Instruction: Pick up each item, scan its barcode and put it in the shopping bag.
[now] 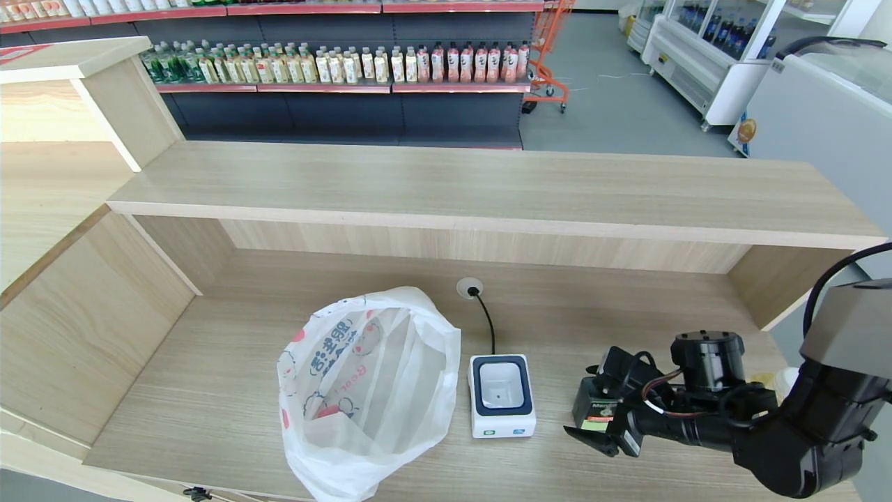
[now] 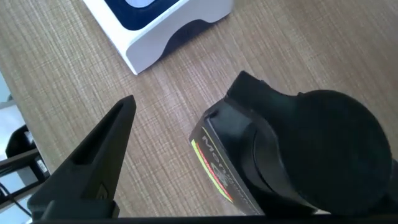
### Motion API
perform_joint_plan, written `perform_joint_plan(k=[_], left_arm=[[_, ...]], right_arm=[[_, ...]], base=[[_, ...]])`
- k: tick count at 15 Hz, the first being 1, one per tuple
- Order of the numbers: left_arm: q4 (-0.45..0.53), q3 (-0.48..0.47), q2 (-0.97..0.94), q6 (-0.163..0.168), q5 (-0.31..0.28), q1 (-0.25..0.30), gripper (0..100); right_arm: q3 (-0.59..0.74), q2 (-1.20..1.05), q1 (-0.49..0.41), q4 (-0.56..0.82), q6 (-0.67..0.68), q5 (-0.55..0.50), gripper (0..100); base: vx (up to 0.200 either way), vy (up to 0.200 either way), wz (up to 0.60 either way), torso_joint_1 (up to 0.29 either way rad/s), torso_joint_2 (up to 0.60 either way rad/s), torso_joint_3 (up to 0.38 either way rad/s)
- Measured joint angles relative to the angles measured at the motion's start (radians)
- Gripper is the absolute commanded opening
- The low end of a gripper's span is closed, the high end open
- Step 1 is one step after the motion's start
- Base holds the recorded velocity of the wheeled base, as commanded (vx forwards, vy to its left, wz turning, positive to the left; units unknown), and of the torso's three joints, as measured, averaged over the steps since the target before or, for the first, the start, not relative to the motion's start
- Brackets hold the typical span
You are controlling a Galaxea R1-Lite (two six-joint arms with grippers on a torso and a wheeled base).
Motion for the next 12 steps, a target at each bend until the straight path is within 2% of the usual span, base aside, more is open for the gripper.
perform_joint_plan(k=[3,12], left_arm=[[0.000,0.000,0.000,0.000,0.000,0.000,100],[0.000,0.000,0.000,0.000,0.000,0.000,100]], right_arm=[[-0.006,0.036,0.000,-0.047,0.001,0.009,100],[0.006,0.013,-0.037,-0.067,0.005,0.033,100]], base=[[0.000,0.000,0.00,0.000,0.00,0.000],[0.000,0.000,0.00,0.000,0.00,0.000]])
